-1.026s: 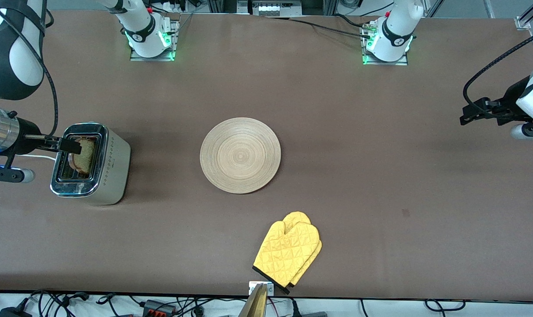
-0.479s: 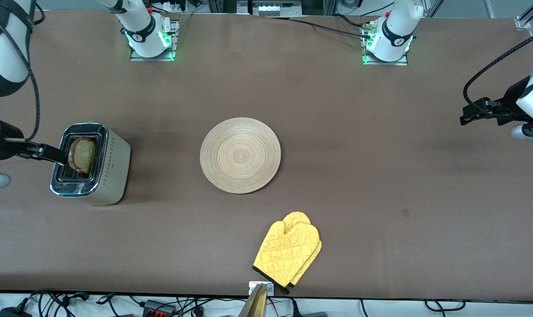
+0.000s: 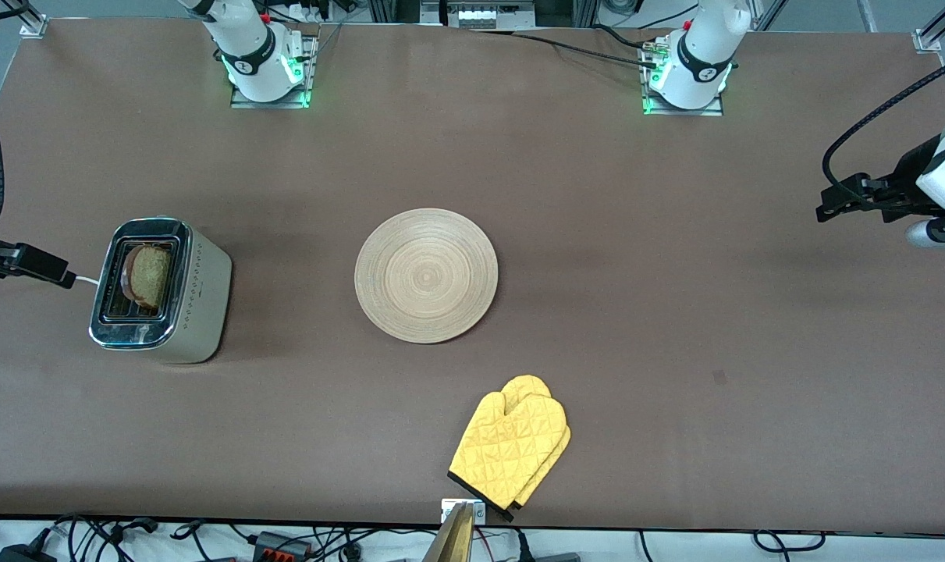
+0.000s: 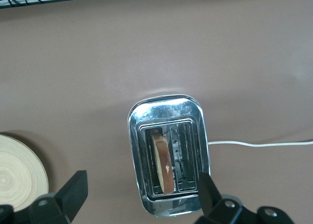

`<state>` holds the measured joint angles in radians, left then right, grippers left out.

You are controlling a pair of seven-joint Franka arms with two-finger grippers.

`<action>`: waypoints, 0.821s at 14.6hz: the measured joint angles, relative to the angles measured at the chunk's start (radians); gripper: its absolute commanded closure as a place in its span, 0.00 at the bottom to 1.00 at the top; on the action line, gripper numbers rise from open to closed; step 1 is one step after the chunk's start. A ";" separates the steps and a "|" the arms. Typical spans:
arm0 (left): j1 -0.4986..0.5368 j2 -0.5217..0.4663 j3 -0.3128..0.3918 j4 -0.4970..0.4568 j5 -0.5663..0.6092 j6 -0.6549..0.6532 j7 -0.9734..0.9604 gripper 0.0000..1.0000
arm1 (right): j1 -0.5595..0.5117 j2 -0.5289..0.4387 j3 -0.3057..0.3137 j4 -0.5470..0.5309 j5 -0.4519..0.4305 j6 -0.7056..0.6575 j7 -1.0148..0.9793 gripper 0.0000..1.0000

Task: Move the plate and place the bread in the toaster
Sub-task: 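Open the right gripper and raise it away from the toaster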

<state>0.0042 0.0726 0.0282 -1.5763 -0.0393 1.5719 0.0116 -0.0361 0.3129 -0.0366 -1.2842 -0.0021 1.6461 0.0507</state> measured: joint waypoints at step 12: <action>0.001 0.000 0.000 0.000 0.000 0.000 0.000 0.00 | -0.006 -0.240 0.011 -0.348 -0.004 0.048 -0.043 0.00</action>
<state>0.0054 0.0730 0.0283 -1.5763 -0.0393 1.5718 0.0115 -0.0416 0.0726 -0.0254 -1.6324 -0.0060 1.6946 0.0075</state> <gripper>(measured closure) 0.000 0.000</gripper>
